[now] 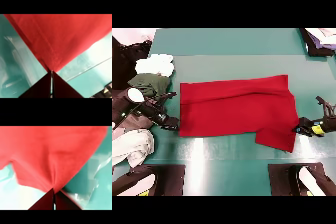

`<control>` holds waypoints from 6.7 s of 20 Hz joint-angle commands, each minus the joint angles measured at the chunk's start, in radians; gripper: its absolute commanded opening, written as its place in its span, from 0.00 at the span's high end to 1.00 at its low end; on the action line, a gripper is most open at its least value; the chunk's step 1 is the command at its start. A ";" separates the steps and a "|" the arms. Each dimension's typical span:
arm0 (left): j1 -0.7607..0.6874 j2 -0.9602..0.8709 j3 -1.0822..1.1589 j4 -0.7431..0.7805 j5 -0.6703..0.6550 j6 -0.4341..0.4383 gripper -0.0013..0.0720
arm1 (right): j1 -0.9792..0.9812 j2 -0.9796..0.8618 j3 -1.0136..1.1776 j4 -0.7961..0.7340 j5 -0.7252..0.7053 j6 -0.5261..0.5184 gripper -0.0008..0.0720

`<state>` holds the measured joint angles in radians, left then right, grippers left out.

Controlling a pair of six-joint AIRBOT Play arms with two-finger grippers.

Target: Fold the shirts.

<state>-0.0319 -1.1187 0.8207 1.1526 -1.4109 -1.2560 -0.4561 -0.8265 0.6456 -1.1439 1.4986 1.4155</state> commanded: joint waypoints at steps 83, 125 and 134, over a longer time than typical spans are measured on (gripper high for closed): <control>-0.426 -0.857 0.966 -0.269 0.539 -0.211 0.95 | 0.543 -0.739 1.239 0.423 -0.091 -0.080 0.97; 0.011 -0.483 1.138 0.132 0.083 -0.211 0.95 | 0.627 -1.015 1.067 0.393 -0.308 -0.130 0.03; 0.011 -0.483 1.137 0.119 0.055 -0.203 0.95 | 0.616 -1.292 1.207 0.550 -0.214 -0.084 0.03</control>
<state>-0.0212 -1.6024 1.9579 1.2751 -1.3388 -1.4609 0.1375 -2.0285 1.7802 -0.6235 1.2274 1.3064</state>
